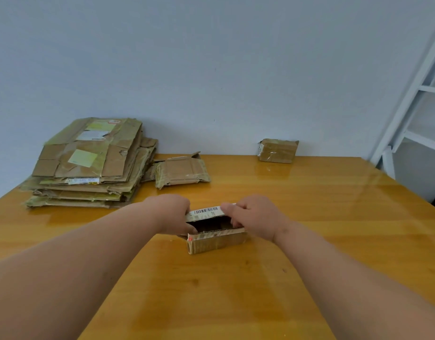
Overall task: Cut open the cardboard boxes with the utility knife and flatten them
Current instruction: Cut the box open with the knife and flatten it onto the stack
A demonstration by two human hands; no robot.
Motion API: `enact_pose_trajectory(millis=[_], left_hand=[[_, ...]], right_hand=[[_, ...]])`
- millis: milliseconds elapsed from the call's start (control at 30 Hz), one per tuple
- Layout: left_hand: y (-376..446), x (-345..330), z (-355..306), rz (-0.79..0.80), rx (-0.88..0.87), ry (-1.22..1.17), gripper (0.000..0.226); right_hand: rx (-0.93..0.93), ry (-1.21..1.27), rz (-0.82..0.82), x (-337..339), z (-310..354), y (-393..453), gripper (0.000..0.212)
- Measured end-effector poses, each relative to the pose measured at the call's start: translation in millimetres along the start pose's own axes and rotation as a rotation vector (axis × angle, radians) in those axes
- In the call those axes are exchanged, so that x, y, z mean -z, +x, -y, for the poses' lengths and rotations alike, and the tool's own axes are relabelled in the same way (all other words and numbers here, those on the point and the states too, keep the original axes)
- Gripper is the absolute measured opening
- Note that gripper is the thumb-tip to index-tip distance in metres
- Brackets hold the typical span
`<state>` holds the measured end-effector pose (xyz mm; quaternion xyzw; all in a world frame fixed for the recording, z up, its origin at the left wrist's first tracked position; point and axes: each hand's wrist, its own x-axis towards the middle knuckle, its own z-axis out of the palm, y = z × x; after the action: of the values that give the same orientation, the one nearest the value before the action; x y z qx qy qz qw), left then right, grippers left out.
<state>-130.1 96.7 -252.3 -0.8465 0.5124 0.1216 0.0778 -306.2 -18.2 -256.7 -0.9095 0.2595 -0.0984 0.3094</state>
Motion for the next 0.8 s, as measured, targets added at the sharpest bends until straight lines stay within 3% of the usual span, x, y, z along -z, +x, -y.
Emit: enact_pose_trajectory(millis=[133,233,367,467,533,633,733,800], left_hand=[[-0.5,-2.4,0.3,-0.091,0.032,-0.063,0.033],[-1.2,0.1,2.2,-0.134,0.053,-0.181,0.038],[1.1,-3.4,3.5,-0.16,0.117,-0.348,0.044],[3.9,-6.4,4.1,-0.185,0.138,-0.419,0.044],[5.1,-6.7,5.1,-0.188,0.143,-0.473,0.042],[5.0,-5.1,6.9,-0.157,0.169,-0.576,0.039],[2.8,-1.5,10.1,-0.123,0.188,-0.712,0.035],[0.6,1.5,14.3,-0.127,0.172,-0.834,0.029]], right_hand=[[-0.017,-0.065,0.025,-3.6,-10.2,-2.1,0.036],[0.039,-0.118,0.017,-10.7,-18.5,-2.3,0.008],[0.059,-0.227,0.038,-11.7,-31.6,-2.0,0.05],[0.045,-0.132,0.137,-5.6,-33.6,-4.4,0.086],[-0.003,-0.084,0.248,1.5,-32.4,-5.3,0.093],[-0.018,-0.08,0.297,10.4,-32.4,-5.4,0.062],[-0.086,0.021,0.149,15.8,-32.3,-4.1,0.027],[-0.134,0.151,0.029,20.7,-29.0,-3.2,0.017]])
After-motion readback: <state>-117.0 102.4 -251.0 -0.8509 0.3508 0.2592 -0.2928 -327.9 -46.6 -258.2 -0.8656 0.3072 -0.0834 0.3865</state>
